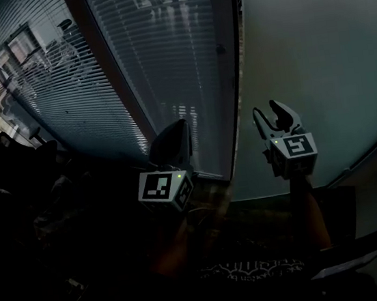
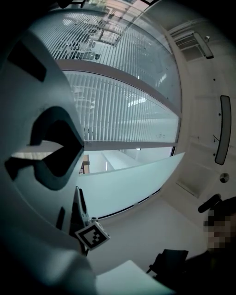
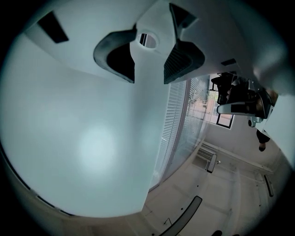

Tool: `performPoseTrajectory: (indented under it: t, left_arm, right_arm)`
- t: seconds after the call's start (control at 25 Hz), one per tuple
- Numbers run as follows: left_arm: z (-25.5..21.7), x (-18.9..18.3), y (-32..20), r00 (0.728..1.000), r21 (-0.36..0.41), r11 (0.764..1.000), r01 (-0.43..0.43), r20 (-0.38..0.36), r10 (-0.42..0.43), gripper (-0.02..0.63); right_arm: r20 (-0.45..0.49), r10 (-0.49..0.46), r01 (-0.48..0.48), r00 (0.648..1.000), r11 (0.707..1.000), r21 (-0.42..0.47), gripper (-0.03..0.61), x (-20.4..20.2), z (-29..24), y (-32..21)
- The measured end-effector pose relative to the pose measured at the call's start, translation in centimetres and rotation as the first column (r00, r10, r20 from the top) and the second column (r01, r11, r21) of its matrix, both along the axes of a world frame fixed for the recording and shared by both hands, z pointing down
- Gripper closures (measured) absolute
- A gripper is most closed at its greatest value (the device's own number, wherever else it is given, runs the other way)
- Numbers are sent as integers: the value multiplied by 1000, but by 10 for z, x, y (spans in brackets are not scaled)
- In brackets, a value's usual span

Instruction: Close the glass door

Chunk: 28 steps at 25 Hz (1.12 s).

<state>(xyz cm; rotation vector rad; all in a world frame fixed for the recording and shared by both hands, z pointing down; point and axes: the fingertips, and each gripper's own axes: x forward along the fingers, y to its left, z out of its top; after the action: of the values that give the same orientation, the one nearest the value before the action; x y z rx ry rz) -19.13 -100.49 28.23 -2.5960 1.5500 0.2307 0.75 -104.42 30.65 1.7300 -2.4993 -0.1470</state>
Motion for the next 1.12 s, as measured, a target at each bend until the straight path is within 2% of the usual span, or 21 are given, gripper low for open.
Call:
performPoseTrajectory:
  t: [0.44, 0.76, 1.12]
  left_arm:
    - [9, 1, -54, 999, -24, 999, 27, 31, -26, 612]
    - [2, 4, -83, 999, -31, 999, 39, 23, -38, 612]
    - [5, 12, -109, 999, -28, 999, 22, 31, -21, 612]
  right_arm:
    - [21, 8, -8, 1000, 1000, -8, 382, 6, 6, -59]
    - [24, 18, -18, 1000, 1000, -10, 382, 10, -2, -87]
    - [26, 18, -18, 999, 1000, -10, 382, 15, -2, -114]
